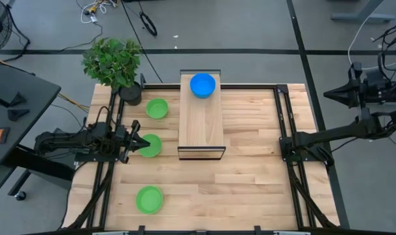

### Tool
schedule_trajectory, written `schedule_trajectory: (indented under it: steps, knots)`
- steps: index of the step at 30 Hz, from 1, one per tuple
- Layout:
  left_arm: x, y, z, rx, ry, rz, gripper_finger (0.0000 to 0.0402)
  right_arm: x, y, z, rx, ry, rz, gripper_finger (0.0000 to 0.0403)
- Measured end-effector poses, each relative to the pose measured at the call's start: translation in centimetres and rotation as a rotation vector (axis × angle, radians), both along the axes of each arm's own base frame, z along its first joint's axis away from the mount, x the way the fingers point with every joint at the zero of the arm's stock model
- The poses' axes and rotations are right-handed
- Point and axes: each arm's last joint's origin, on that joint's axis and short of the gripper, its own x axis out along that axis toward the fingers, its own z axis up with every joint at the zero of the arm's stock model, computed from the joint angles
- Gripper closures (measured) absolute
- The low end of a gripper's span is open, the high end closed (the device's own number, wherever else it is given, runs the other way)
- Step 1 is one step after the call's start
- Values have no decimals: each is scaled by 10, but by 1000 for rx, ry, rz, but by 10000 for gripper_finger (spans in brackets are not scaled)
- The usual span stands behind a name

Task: Pick & Place Mini bowls
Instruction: Put the top green bowl on the shelf

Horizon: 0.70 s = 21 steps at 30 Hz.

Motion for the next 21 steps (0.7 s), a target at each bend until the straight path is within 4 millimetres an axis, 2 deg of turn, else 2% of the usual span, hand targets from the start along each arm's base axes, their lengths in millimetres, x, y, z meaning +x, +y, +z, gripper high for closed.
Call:
schedule_trajectory:
  steps: [21]
  knots:
    - [0,0,0,0,0,0,371,1,-1,2,-30,-16,-7,396]
